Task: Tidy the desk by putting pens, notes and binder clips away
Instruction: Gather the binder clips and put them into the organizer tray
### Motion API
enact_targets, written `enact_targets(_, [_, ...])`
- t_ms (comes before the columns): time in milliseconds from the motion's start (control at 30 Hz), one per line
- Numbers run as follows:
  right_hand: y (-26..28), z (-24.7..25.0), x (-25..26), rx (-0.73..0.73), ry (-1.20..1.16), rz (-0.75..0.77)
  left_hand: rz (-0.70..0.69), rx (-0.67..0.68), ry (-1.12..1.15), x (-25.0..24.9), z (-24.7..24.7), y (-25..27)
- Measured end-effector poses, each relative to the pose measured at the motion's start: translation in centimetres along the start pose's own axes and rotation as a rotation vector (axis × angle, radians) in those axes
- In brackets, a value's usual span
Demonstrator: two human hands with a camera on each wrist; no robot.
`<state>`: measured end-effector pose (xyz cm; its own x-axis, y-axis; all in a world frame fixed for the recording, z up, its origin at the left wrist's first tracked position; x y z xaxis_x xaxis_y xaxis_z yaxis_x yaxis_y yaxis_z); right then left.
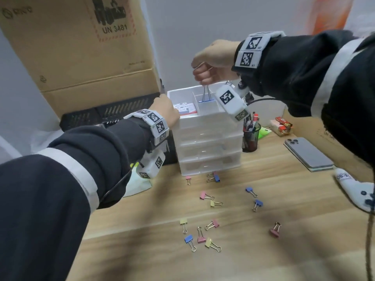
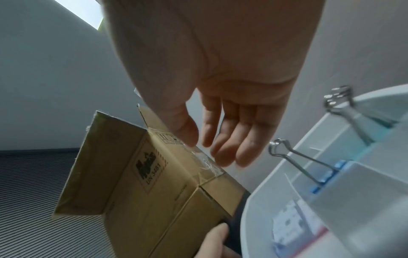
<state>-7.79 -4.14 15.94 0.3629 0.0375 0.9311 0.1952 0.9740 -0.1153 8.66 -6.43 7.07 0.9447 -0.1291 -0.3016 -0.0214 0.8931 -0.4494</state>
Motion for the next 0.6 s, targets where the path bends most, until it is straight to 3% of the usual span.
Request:
enact_targets(167, [4.5,0.3,-5.8,0.209,0.155,-0.100,0.116,-0.159,0.010,1.2,-0.8,3.6])
enact_targets(300, [6.8,0.9,-11.7,0.246,0.245,-0.223,0.150,-0.083,-0.050,2.1,-2.1,6.9])
enact_targets(367, [8.1,1.2,-14.5,0.250,0.303,-0.287,0.110,0.027,-0.101,2.6,-2.9,8.7])
enact_targets(533, [11.9,2.3,-20.0,0.306,0.569,-0.399,-0.182,0.647,-0.143,3.5,-5.2,14.8])
enact_targets(600, [13.5,2.6,-22.1,0.350,0.693,-0.458,-0.255,0.717,-0.159,3.4,-5.0,17.0])
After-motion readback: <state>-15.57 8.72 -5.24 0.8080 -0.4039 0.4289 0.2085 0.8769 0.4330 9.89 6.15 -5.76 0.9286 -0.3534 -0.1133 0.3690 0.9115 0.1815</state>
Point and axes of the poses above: each hand's wrist, its own y-axis away from the middle knuckle, its own z-axis out of the back of the hand, x = y × z, the point moved 3 cm from there along -y, towards the middle knuckle, and after that the axes turned 13 degrees about -x, right-handed, at the moved point
